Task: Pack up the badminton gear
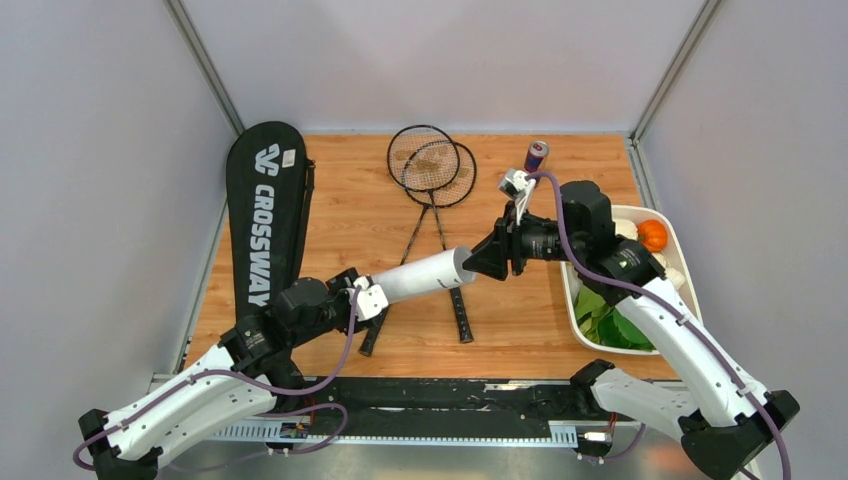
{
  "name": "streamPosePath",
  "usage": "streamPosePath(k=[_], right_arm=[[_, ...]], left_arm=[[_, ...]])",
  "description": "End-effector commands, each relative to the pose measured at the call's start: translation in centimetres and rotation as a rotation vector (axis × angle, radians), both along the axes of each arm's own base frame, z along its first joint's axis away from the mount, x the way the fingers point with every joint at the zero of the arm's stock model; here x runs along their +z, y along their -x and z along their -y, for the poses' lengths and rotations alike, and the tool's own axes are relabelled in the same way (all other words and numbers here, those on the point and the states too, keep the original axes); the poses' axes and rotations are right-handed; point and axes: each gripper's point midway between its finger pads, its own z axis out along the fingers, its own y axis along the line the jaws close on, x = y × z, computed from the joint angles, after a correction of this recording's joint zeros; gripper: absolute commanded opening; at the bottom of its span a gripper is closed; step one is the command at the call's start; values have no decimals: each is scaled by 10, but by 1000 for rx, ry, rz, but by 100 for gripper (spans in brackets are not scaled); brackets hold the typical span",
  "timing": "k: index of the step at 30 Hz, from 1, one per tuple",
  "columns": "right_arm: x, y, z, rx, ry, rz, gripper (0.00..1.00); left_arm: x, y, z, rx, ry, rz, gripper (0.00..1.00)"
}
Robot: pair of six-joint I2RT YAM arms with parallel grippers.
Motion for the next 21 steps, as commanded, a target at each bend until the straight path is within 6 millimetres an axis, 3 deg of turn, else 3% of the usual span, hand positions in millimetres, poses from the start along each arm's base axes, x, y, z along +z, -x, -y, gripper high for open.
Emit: streamPosePath(k=[1,6,15,18,21], right_arm=[[-12,8,-17,72,-64,-57,46],[-31,6,-25,63,-46,-93,47],[-40,4,-29,59,-38,-134,55],[-27,-5,-24,-25,-56,-109,64],[7,-12,-17,-107,-118,-39,73]], left_arm=[[67,-3,25,-60,209,113,64],[83,-3,29,-77,242,142,64],[83,-7,34,-82,228,144,64],[83,-8,30,-56,227,131,64],[90,-8,28,-24,261,109,64]])
